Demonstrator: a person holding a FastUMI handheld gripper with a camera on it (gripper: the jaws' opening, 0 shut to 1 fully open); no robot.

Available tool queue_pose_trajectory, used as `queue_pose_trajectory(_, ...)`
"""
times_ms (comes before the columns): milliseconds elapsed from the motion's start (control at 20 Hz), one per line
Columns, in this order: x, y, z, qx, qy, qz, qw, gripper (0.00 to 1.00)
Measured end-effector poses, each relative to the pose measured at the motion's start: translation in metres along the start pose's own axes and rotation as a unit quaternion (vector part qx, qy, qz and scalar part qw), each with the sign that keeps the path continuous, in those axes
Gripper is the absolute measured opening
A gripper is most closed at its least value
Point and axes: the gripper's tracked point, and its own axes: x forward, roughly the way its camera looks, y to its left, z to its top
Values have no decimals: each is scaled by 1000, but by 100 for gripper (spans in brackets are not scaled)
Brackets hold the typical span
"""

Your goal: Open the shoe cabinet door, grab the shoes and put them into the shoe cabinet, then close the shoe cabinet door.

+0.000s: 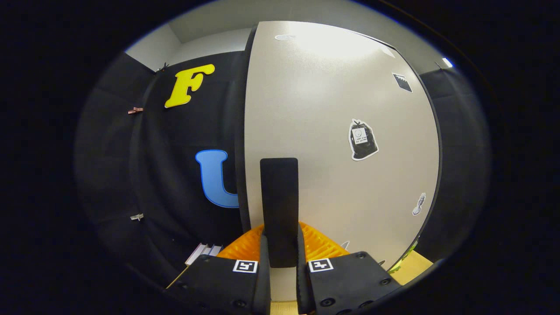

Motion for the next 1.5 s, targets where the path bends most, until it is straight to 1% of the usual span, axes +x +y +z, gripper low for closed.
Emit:
queue_pose_trajectory(250,-30,-5,2,1,1,32,999,27)
queue_pose_trajectory(350,-49,-10,1,-1,6,49,999,27)
queue_pose_trajectory(650,-100,-33,3,-2,13,103,995,27)
queue_pose_trajectory(850,-129,-53,5,-1,15,128,992,27)
queue_pose_trajectory(1200,-167,-93,8,5,16,149,989,27)
queue_pose_trajectory(1500,-190,-129,11,11,18,142,990,27)
